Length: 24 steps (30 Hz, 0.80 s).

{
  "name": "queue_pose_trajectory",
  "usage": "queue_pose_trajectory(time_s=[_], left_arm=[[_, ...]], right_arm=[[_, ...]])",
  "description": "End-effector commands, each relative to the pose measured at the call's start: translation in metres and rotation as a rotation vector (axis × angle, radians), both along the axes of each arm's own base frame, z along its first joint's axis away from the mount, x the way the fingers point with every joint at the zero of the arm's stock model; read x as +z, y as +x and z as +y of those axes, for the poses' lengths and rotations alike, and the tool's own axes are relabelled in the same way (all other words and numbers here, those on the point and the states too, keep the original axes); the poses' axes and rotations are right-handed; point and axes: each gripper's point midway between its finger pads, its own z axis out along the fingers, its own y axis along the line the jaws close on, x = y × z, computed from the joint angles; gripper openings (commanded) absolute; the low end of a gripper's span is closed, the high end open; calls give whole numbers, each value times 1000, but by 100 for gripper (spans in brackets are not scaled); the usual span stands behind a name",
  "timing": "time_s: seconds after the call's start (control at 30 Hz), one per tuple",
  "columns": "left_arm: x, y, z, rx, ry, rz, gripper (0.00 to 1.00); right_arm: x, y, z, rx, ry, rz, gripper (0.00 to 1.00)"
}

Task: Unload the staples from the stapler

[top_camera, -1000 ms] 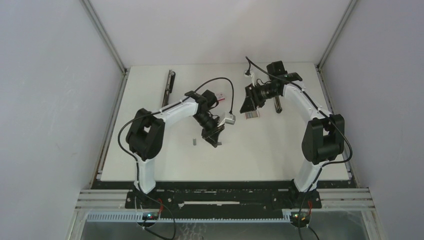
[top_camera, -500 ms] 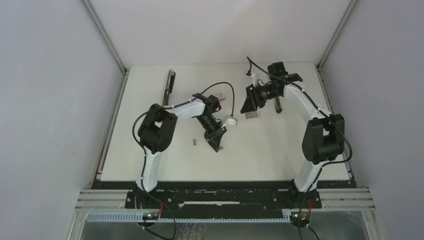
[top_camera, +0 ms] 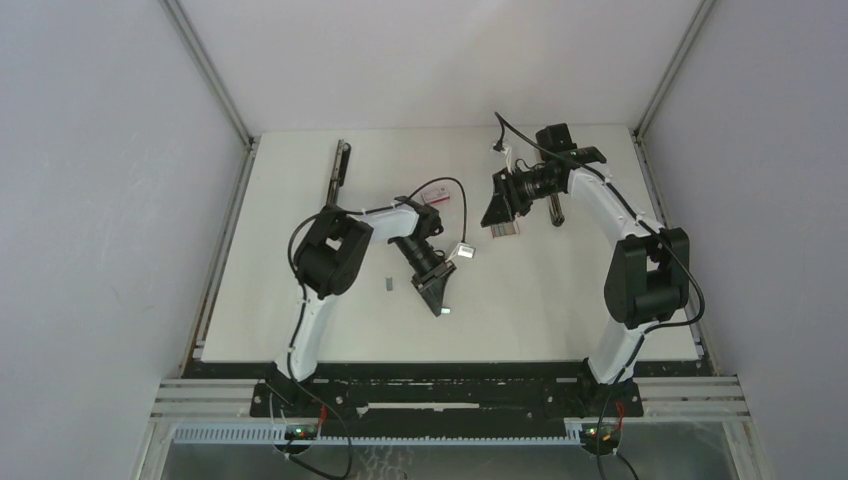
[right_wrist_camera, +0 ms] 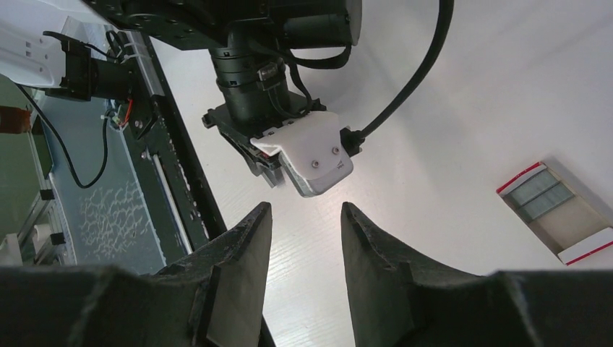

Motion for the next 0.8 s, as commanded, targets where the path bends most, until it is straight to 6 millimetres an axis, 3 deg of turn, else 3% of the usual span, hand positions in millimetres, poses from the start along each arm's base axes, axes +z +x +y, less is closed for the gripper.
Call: queue_pose_trajectory(time_s=[0.0,0.5,0.77], left_arm=[[14,4,-12,53,-36,55,19],[8,8,-14,108,-23,106,25],[7,22,-10,164,-15,82,28]], right_arm=[[20,-2,0,9,33,-62,41],[20,-5,1,17,47,-53,41],[21,-5,2,19,51,-52,40]])
